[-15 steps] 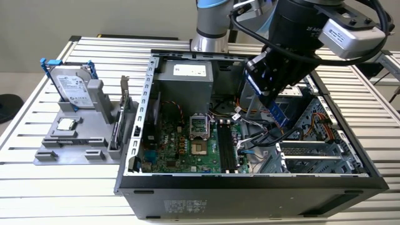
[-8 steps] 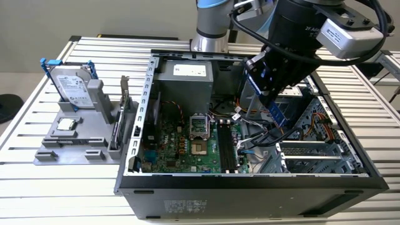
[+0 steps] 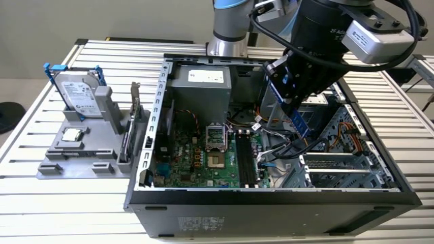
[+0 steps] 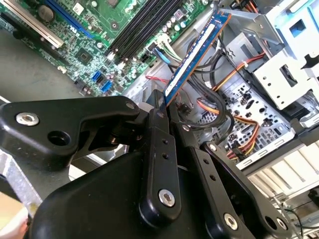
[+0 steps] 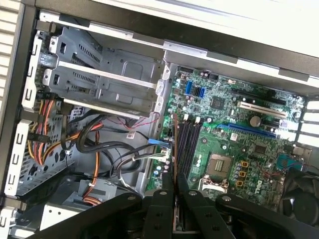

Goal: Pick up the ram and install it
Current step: 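Insert the ram into the slot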

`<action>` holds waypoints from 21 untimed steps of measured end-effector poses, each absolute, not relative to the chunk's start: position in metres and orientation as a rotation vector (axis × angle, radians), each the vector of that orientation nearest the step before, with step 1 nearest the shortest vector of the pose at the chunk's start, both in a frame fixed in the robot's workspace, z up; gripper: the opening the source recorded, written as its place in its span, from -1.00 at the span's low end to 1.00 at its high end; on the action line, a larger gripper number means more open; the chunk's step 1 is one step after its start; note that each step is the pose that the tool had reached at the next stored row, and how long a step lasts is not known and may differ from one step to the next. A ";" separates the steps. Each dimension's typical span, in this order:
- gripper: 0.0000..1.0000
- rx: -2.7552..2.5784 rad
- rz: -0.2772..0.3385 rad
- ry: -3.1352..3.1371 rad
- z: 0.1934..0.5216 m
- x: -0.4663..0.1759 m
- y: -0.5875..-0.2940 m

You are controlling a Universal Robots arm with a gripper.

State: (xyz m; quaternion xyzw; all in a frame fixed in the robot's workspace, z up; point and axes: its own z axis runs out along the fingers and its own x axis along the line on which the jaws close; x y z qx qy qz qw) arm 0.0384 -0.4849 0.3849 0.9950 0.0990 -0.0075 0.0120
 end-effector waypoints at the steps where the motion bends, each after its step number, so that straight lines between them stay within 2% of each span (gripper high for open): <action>1: -1.00 3.102 -0.023 0.307 0.385 0.038 -0.485; 21: -1.00 3.110 -0.024 0.226 0.378 0.038 -0.485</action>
